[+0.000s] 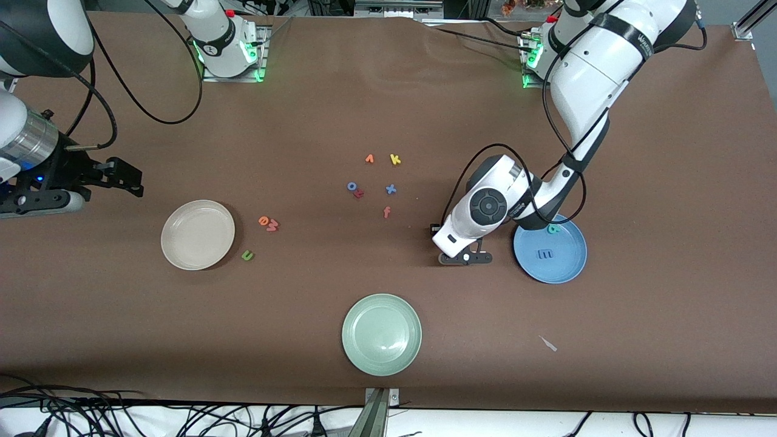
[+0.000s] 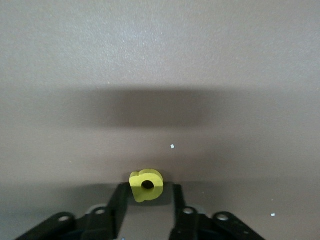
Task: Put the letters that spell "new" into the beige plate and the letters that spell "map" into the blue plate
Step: 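Move the left gripper to the yellow letter a and lower onto it, then place the yellow a on the blue plate while the right gripper reaches out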
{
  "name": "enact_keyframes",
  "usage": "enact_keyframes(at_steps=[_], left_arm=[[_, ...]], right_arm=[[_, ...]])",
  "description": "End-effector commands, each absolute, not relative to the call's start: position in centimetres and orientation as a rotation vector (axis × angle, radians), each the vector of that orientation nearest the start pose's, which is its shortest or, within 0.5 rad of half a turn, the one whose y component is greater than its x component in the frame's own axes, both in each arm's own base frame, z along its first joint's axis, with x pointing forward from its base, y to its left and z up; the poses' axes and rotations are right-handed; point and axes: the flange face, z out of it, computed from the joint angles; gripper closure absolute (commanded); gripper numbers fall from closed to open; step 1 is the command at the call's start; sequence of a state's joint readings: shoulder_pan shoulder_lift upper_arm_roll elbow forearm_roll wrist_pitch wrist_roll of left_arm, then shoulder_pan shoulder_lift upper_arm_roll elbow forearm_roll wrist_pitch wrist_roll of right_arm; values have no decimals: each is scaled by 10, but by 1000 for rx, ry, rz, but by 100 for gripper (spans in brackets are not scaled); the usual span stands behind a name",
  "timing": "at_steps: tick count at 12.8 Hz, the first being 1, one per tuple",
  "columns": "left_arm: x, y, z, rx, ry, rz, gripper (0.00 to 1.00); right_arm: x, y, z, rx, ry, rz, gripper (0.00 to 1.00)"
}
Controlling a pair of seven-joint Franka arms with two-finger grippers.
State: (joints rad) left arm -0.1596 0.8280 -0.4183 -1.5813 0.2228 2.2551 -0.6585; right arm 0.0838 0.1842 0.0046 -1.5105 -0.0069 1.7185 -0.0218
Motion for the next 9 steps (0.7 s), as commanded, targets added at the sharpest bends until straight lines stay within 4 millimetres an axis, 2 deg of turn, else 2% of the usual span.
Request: enact_keyframes(at_steps=[1,4,5,6,8,9], left_arm=[[601,-342,170,-3203,-66,226,100],[609,-331,183,-3194,-73,219,100],[612,-326,198,-3177,-75,223,100],[617,-314,213,-3157,-92,228,100],[632,-283,240,-3145,-93,214,100],[637,-263,247,-3136,15,236,100]], right_arm=[[628,79,535,-3129,-227,15,0],[638,92,513,-3124,-240,25,0],[640,94,508,-3124,-247,27,0],[643,94,502,-3122,-244,27,0],[652,100,474,-3089,-247,-7,0],[650,97,447,-3089,-234,11,0]])
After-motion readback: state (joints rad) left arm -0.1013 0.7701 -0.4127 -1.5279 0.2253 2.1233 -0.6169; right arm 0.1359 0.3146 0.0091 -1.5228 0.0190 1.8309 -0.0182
